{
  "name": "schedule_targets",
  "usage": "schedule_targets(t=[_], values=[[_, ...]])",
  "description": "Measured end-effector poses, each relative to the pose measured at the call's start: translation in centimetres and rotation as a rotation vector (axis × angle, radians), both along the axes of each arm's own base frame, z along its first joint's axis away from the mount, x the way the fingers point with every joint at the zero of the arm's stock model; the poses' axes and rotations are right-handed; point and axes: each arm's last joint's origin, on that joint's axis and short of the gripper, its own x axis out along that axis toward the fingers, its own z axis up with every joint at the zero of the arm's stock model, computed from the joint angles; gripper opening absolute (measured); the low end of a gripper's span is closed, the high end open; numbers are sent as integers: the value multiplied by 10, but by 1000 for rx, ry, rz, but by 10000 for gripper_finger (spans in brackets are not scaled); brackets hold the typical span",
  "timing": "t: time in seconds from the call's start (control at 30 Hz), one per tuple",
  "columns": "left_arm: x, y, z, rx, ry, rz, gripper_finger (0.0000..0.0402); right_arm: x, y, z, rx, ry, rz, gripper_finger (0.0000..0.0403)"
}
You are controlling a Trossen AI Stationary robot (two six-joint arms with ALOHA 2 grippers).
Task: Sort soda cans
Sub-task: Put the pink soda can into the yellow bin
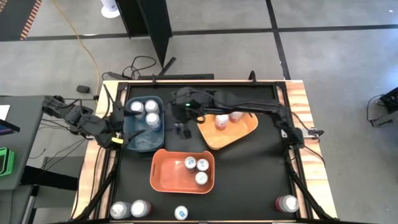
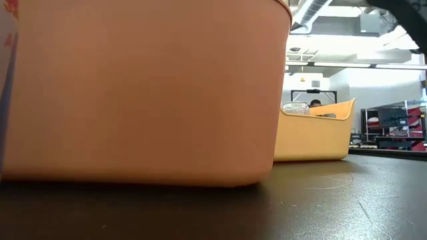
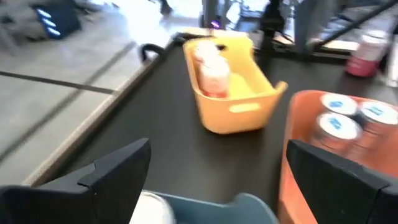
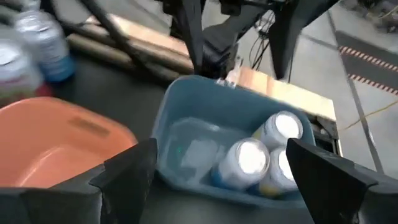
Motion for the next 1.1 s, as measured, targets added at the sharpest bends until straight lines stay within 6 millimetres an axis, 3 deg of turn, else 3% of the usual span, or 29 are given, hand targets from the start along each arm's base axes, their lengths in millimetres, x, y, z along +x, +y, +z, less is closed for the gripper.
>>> schedule_targets(t=[0.2,0.37,0.7,0.93,1.1], values=[[15,-12,-2,-30,20,-68,368,-50,23,44,10,36,-28,367],[34,-27,-5,5,44,-111,368,-82,50,60,-19,99,-105,367],[58,-60,-17,30,92,-200,368,-134,119,67,-85,192,-271,367],[50,-95,-23,-107,162,-444,368,-165,175,63,-174,151,-351,367],[36,-134,-13,-221,229,-654,368,-183,210,52,-232,78,-398,367]])
